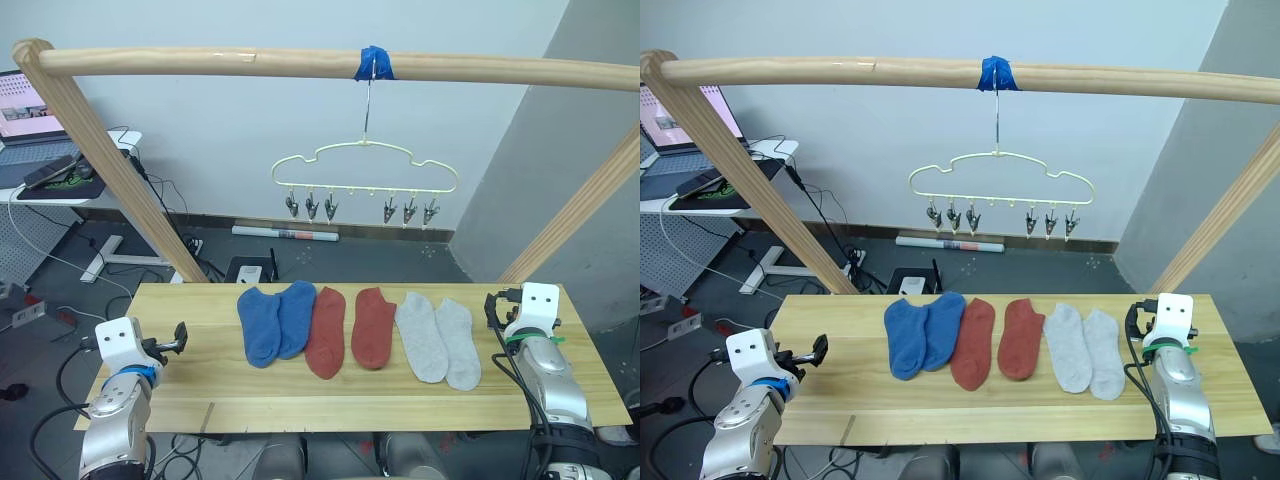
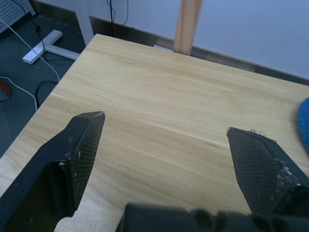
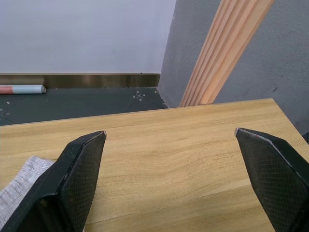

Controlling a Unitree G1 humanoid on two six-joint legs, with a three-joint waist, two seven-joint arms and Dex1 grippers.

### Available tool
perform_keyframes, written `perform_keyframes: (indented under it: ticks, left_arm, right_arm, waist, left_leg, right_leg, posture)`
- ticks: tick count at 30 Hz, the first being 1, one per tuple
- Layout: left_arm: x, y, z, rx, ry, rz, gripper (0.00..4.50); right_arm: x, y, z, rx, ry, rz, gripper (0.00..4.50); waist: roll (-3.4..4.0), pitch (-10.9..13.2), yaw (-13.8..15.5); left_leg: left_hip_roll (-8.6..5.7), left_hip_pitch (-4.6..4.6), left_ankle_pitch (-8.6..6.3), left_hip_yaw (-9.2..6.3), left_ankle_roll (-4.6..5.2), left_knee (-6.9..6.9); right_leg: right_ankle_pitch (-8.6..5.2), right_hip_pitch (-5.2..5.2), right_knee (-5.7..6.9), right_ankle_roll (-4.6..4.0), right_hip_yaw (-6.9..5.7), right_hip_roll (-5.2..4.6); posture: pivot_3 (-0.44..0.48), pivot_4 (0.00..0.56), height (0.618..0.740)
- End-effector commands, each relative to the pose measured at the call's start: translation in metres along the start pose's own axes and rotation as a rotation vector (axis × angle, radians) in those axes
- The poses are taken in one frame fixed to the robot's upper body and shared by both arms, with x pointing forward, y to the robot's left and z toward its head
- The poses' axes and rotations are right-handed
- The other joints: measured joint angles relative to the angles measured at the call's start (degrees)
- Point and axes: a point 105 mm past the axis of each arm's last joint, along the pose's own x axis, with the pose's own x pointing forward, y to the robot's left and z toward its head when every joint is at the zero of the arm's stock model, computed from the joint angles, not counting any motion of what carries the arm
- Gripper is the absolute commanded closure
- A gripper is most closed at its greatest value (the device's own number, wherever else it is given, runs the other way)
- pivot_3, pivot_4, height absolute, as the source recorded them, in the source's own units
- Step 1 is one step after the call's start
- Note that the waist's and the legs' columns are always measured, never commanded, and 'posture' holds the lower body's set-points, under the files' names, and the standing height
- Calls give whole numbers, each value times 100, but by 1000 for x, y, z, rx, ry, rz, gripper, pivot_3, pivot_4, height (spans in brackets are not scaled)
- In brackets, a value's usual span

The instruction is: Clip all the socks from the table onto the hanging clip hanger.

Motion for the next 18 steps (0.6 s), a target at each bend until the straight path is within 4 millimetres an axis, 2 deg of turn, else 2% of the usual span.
perform_keyframes:
  ticks: [1, 18]
  left_arm:
    - [-1, 6, 15, 4, -59, 22, 6]
    - [-4, 4, 23, 50, -106, 35, 6]
  right_arm:
    - [2, -8, 12, -10, -44, -27, 0]
    - [-1, -10, 12, -17, -45, -21, 0]
  waist:
    - [0, 0, 1]
    - [0, 1, -8]
  left_leg:
    - [0, 0, 0, 0, 0, 0]
    - [0, 0, 0, 0, 0, 1]
  right_leg:
    - [0, 0, 0, 0, 0, 0]
    - [0, 1, 1, 0, 1, 0]
  posture:
    - [8, 115, 740]
    - [-6, 132, 740]
